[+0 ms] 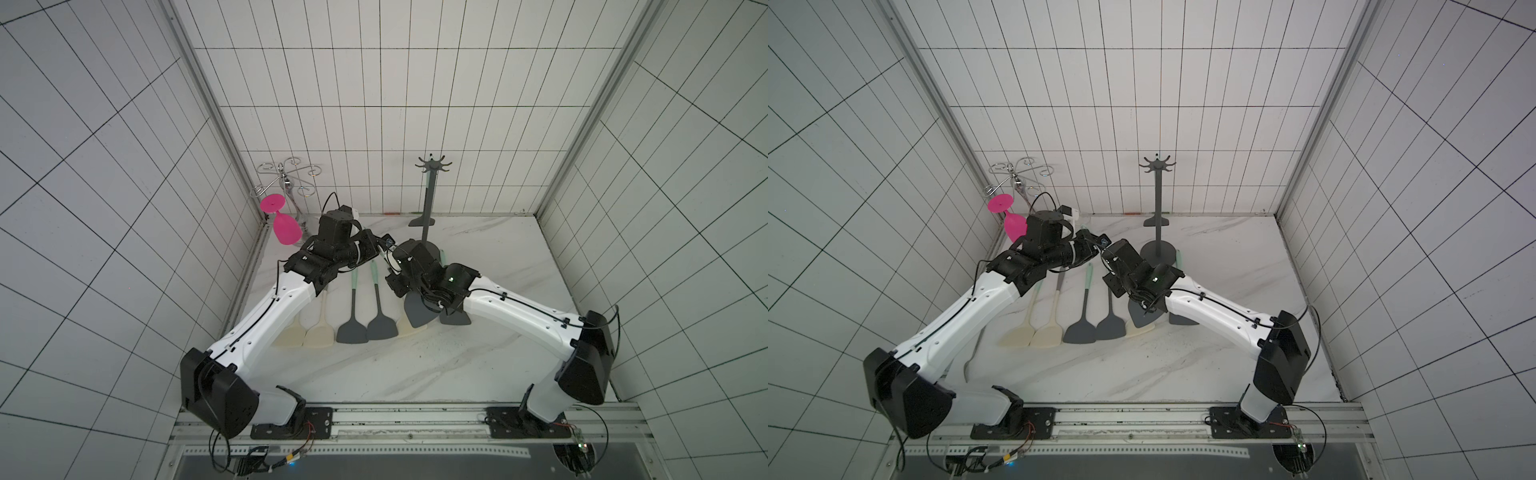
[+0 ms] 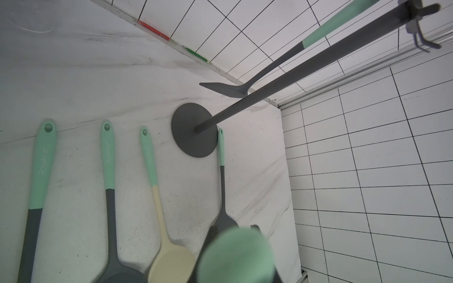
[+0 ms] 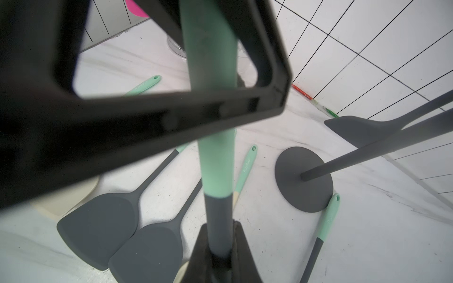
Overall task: Take the spatula off the kitchen utensil rack
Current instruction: Place the spatula at the center of the board.
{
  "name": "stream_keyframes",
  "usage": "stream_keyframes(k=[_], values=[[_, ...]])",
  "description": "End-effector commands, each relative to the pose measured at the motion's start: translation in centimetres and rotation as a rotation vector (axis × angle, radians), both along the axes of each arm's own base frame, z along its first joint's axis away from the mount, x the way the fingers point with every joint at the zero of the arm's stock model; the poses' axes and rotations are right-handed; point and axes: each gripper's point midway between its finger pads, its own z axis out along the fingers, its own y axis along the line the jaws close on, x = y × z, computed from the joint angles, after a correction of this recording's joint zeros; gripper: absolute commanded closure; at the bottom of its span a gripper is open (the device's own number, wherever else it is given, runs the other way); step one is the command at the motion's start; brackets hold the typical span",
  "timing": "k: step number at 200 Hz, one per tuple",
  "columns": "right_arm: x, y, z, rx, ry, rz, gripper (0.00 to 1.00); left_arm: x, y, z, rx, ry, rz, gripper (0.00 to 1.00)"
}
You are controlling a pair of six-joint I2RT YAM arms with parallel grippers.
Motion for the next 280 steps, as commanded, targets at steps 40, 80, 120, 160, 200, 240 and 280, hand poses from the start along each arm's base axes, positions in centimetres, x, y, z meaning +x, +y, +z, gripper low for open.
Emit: stream_keyframes(k=[40,80,120,160,200,240,280], values=[[1.3,-7.3,5.8,0.091,-0.063,-0.132,1.00,-1.1,1.4,3.0,0.052,-0.200,-0.054,0.18],[1.5,-16.8,2.7,0.157,0.064,-0.314,1.00,-0.6,4.6,0.8,0.177,-0.171,0.019,0.15],[2.6,-23.6,-4.7,0.222,0.346,-0.428,1.00,-0.7,4.5,-0.9,0.161,-0.194,-0.023,0.15],[5.9,-26.9,-11.0,0.205,0.563,-0.530,1.00,-1.2,3.6,-2.6,0.163,-0.160,-0.094,0.15],[8.1,-28.8,-15.1,0.216,0.679,-0.555,1.00,-1.6,4.9,-3.8,0.186,-0.142,-0.092,0.15],[8.2,-30.4,-18.4,0.178,0.762,-0.569,1.00,-0.9,5.8,-4.5,0.174,-0.122,-0.077,0.15],[8.4,-29.8,-20.7,0.205,0.826,-0.548,1.00,0.0,5.5,-5.9,0.098,-0.061,-0.090,0.16]])
